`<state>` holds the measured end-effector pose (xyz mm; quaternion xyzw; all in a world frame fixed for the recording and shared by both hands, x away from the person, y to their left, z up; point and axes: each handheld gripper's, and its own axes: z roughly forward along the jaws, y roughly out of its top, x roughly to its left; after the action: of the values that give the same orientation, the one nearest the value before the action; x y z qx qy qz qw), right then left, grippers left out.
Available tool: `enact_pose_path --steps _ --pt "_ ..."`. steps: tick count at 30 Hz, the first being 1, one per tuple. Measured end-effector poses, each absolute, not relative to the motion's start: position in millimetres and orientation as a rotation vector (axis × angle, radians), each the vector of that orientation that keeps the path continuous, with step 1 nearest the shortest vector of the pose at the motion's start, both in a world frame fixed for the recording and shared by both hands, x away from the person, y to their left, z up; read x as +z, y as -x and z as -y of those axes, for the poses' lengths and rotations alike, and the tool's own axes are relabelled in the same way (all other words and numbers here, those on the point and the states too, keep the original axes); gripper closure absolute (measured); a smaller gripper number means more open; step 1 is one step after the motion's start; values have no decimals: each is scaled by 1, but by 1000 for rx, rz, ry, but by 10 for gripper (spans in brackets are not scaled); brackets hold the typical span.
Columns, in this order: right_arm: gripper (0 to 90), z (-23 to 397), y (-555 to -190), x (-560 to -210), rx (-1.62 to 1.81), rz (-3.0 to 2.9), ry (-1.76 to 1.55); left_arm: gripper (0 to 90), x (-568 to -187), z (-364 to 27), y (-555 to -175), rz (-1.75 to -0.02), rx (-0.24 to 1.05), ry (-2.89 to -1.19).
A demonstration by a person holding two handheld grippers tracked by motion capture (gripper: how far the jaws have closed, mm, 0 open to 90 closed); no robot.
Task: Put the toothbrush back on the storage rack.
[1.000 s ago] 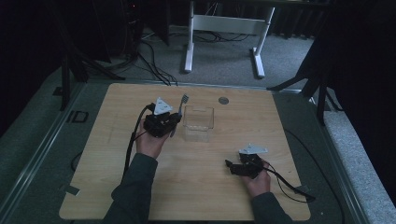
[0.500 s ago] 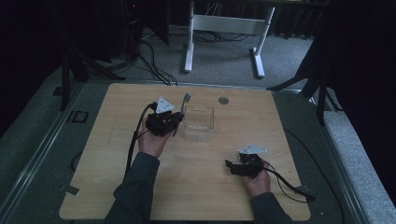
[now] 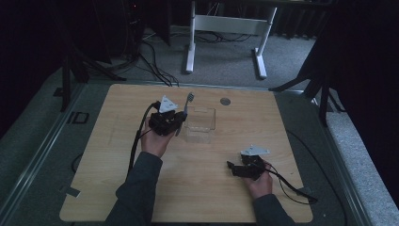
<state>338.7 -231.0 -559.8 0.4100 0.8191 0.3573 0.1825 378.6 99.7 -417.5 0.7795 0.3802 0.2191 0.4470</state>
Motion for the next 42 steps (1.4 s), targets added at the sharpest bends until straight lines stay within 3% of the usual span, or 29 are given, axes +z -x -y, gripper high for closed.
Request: enact_pose_path --steps 42 --pt "266 231 -339 -560 1008 -2312 -1156 816 -399 -82 -389 -819 611 -1874"
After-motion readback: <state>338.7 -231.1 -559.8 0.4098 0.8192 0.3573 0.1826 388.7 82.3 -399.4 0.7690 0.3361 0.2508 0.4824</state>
